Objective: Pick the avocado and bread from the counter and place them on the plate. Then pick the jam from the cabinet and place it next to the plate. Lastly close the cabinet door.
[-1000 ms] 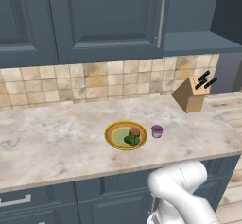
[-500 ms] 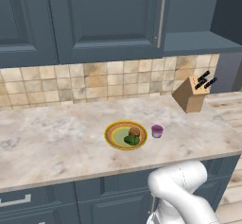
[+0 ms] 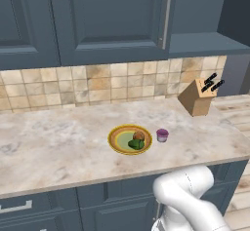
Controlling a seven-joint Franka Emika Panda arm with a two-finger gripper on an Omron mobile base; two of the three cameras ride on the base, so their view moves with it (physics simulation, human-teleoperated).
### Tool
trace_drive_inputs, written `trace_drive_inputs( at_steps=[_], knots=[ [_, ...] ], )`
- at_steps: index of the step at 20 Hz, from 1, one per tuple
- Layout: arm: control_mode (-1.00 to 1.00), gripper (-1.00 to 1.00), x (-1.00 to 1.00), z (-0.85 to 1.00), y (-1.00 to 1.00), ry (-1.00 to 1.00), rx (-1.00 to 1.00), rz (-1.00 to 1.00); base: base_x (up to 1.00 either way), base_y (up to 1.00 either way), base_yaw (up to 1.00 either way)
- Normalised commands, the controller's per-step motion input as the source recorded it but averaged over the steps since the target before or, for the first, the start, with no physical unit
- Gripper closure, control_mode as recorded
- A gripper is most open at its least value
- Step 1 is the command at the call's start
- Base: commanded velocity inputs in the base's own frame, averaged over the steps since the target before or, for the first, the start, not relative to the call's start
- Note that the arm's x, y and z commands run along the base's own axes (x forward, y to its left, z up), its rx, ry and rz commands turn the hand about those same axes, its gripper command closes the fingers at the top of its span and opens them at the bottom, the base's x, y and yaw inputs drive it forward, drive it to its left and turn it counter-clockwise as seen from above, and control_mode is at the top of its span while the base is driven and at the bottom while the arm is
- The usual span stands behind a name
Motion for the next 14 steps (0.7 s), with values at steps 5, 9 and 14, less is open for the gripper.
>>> trace_drive_inputs(
  at_steps=[5,9,14],
  knots=[
    [-1.00,-1.00,-0.22,0.00,-0.35,-0.04,0.16,0.09,0.00,0.00,0.00],
    [-1.00,-1.00,-0.23,0.00,-0.36,-0.04,0.10,0.08,0.00,0.00,0.00],
    [-1.00,-1.00,-0.17,0.00,-0.43,-0.03,0.03,0.06,0.00,0.00,0.00]
  ],
)
